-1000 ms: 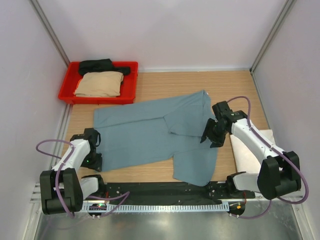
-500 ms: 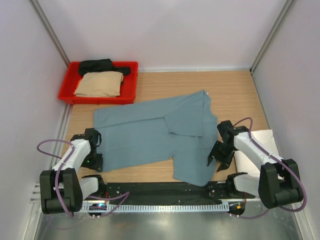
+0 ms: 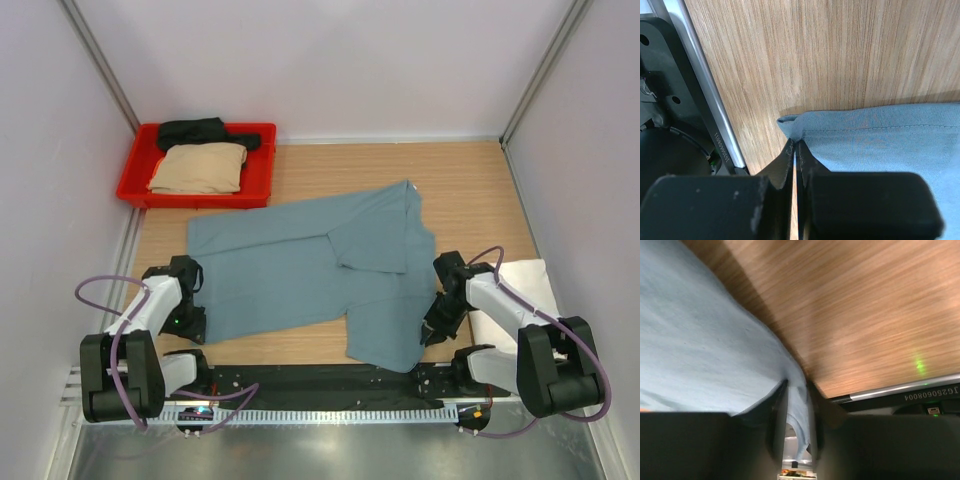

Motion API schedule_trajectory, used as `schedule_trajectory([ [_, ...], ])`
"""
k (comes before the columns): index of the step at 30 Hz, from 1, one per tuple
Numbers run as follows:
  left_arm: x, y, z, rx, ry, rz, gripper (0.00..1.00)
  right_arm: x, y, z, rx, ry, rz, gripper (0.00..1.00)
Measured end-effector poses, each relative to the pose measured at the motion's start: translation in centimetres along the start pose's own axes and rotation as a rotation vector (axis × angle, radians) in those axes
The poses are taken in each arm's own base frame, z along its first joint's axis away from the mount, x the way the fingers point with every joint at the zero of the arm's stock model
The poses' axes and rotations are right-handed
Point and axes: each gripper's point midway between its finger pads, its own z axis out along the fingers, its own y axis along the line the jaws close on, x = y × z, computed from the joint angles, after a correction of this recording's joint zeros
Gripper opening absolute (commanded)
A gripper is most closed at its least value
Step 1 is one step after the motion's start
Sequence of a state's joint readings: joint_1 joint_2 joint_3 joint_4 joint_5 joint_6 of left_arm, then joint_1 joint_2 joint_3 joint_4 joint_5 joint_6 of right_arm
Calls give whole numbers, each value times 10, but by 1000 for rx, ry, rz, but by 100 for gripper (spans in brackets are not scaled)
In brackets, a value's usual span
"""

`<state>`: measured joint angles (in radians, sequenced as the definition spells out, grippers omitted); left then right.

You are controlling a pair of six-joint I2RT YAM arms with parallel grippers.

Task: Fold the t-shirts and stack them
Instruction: Fold the tshirt

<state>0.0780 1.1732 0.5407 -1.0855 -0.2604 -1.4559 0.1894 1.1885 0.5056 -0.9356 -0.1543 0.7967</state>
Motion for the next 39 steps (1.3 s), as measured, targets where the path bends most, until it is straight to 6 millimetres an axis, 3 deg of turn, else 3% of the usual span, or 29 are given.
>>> schedule_trajectory([
  [2, 0, 0, 0, -1, 0, 0, 0, -1, 2, 0, -5, -5, 12, 3],
  [6, 1, 2, 0, -6, 4, 2, 0, -4, 2, -6, -11, -34, 20, 1],
  [14, -1, 3, -14, -18, 14, 21, 0, -35, 27, -66, -84, -208, -34, 1],
  [21, -5, 2, -34, -17, 25, 47, 0, -46, 32, -89, -85, -254, -106, 1],
  [33, -11, -1, -51, -33, 24, 74, 0, -87, 81, -148, -201, -411, -245, 1],
  [39, -18, -13, -58, -53, 15, 113, 0, -99, 97, -158, -231, -433, -279, 1],
])
